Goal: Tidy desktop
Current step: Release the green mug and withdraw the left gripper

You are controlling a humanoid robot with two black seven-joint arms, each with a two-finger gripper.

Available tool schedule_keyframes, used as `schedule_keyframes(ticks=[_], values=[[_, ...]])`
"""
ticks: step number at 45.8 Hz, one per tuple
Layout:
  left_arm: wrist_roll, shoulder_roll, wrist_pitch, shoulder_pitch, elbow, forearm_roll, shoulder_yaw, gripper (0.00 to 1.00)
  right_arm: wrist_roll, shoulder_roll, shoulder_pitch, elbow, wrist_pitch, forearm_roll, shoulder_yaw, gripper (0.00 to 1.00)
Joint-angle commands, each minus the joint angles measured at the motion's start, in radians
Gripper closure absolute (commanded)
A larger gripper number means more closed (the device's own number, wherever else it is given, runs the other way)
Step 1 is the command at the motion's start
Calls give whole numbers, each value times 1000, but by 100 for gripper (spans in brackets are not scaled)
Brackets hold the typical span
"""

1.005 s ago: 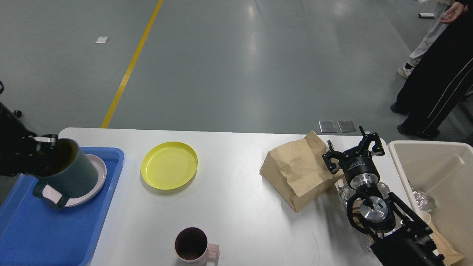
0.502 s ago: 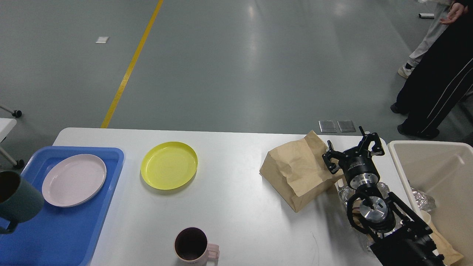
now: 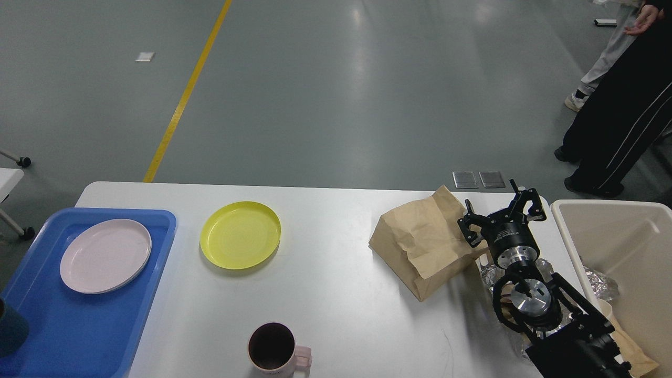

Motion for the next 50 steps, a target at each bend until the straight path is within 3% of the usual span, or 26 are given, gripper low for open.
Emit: schedule_keyframes(ticks=[1, 22, 24, 32, 36, 42, 50], values=[[-3, 0, 18, 27, 14, -1, -25, 97, 0, 0, 0, 0, 0, 0, 0, 0], [-3, -4, 65, 83, 17, -19, -89, 90, 0, -1, 0, 0, 0, 0, 0, 0], [-7, -4, 67, 86, 18, -19, -97, 84, 0, 0, 0, 0, 0, 0, 0, 0], [-12, -2, 70, 87, 17, -22, -103, 37, 0, 0, 0, 0, 0, 0, 0, 0], [-13, 0, 81, 86, 17, -33, -103, 21, 0, 0, 0, 0, 0, 0, 0, 0], [-10, -2, 82, 87, 15, -33, -103, 11, 0, 0, 0, 0, 0, 0, 0, 0], [-9, -2, 81, 84, 14, -33, -104, 8, 0, 0, 0, 0, 0, 0, 0, 0]])
